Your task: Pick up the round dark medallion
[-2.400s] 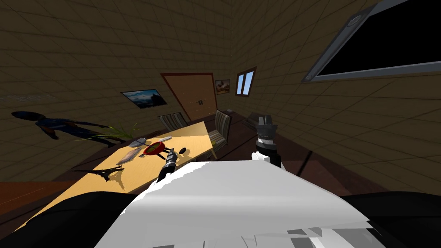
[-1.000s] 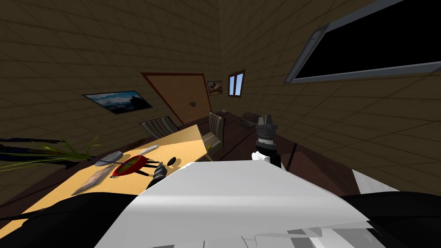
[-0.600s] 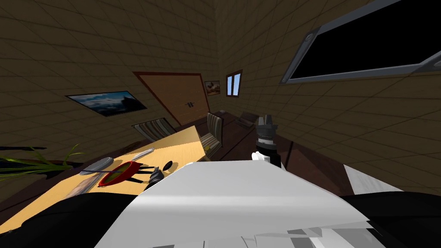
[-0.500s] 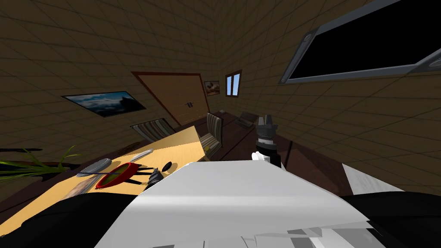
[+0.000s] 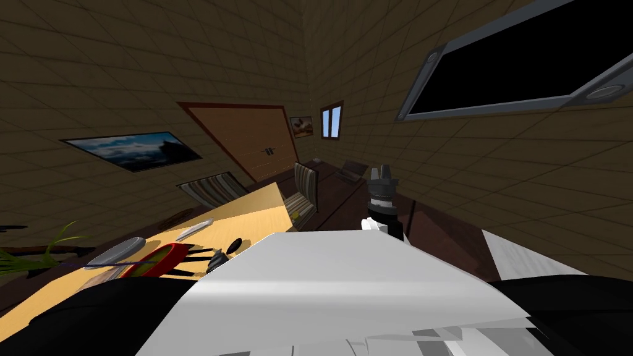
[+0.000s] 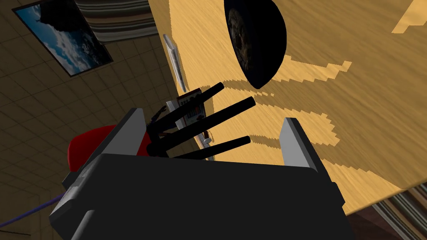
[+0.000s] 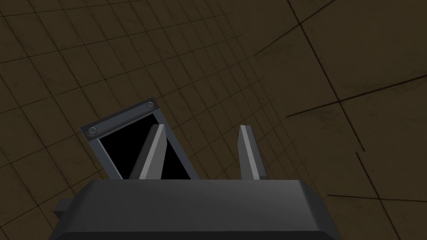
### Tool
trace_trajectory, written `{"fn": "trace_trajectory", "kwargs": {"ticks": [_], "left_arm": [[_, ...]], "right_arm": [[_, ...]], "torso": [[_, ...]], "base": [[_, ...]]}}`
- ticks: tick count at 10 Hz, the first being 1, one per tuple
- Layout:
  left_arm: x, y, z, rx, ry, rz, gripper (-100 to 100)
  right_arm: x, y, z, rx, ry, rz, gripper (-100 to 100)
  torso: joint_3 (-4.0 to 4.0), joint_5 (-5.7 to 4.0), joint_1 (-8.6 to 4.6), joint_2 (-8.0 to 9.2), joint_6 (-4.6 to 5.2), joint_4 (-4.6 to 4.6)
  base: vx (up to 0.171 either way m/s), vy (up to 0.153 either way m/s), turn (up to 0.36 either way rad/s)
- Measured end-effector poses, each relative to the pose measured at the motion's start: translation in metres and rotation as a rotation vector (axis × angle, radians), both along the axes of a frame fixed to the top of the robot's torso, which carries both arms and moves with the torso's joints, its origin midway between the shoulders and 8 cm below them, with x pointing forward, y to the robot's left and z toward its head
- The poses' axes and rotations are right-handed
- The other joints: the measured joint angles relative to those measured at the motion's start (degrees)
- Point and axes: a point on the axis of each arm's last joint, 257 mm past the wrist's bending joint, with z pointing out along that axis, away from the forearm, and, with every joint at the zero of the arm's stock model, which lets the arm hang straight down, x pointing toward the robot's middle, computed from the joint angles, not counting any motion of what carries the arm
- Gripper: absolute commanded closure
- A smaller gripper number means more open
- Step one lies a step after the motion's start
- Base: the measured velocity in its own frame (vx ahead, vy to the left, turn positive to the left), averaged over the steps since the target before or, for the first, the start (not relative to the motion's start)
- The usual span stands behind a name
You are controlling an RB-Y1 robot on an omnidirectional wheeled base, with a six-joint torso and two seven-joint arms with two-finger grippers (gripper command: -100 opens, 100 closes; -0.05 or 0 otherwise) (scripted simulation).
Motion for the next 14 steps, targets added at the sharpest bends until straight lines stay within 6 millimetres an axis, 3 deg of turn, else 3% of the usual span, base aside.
{"fn": "trace_trajectory", "kwargs": {"ticks": [5, 9, 11, 12, 13, 14], "left_arm": [[-0.065, 0.004, -0.026, -0.066, 0.041, 0.136, -100], [-0.103, -0.005, -0.049, -0.123, 0.064, 0.218, -100], [-0.109, -0.007, -0.05, -0.134, 0.064, 0.23, -100], [-0.11, -0.007, -0.05, -0.135, 0.066, 0.231, 0], [-0.11, -0.007, -0.05, -0.135, 0.065, 0.231, -100], [-0.111, -0.011, -0.052, -0.136, 0.064, 0.235, -100]], "right_arm": [[0.0, 0.0, 0.0, 0.0, 0.0, 0.0, 0], [0.0, 0.0, 0.0, 0.0, 0.0, 0.0, 0], [0.0, 0.0, 0.0, 0.0, 0.0, 0.0, 0], [0.0, 0.0, 0.0, 0.0, 0.0, 0.0, 0], [0.0, 0.0, 0.0, 0.0, 0.0, 0.0, 0], [0.0, 0.0, 0.0, 0.0, 0.0, 0.0, 0]], "torso": [[-0.12, 0.05, 0.23, -0.22, 0.01, -0.04], [-0.08, 0.06, 0.24, -0.15, 0.0, -0.03], [0.01, 0.01, 0.06, 0.03, -0.02, 0.0], [0.05, 0.0, 0.0, 0.09, -0.01, 0.02], [0.06, 0.0, -0.01, 0.11, -0.01, 0.02], [0.06, 0.03, 0.17, 0.11, -0.01, 0.02]], "base": [[0.074, 0.031, -0.109], [0.057, 0.048, -0.076], [0.007, 0.007, 0.001], [0.0, 0.0, 0.0], [0.005, 0.062, -0.026], [-0.006, 0.091, -0.04]]}}
